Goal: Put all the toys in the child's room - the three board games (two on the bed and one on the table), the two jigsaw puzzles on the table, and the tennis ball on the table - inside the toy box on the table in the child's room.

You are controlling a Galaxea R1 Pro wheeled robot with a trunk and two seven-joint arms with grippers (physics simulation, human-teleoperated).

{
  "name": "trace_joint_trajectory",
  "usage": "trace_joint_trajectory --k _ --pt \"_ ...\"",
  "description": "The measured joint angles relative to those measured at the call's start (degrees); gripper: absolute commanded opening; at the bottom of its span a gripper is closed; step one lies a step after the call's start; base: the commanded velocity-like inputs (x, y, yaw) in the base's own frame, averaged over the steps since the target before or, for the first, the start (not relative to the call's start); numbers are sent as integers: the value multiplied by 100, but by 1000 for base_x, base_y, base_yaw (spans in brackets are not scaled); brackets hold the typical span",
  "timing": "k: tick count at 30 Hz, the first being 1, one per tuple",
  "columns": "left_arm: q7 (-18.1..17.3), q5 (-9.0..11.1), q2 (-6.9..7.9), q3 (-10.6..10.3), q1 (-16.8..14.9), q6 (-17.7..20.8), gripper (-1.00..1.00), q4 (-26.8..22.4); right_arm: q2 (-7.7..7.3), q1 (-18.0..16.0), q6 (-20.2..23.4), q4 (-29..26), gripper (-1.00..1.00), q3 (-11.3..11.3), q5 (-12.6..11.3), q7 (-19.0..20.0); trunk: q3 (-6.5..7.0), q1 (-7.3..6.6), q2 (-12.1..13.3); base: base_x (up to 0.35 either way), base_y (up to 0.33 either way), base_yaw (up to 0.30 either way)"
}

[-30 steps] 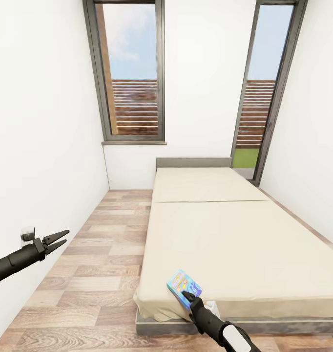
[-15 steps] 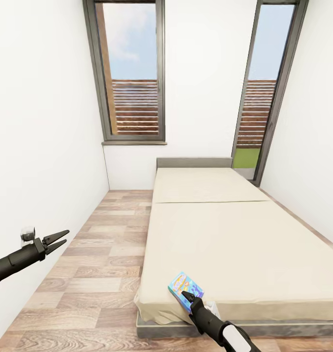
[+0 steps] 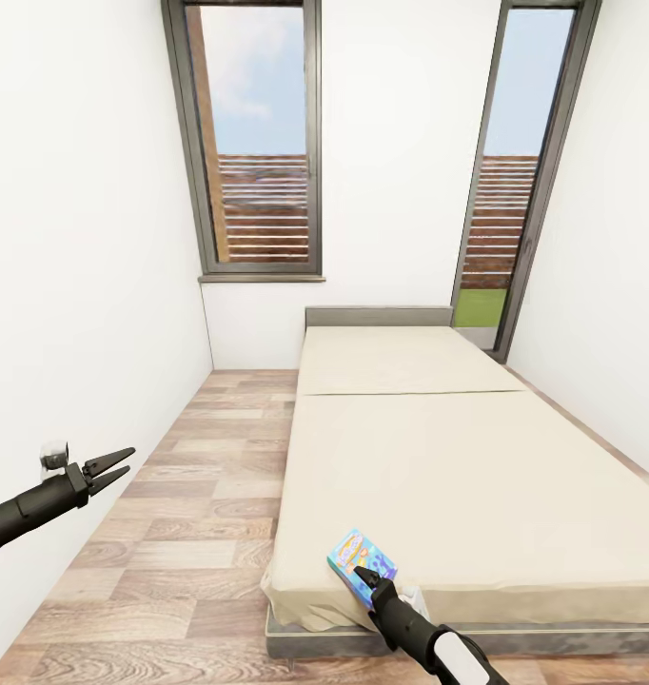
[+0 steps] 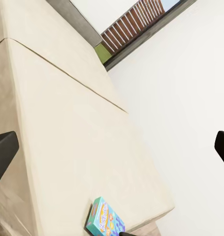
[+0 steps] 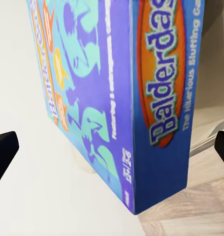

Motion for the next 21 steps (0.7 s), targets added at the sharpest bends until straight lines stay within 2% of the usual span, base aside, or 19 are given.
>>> trace_joint_trajectory --k 21 --pt "0 8 0 0 0 2 100 0 9 0 0 0 100 -1 -1 2 0 0 0 0 -49 0"
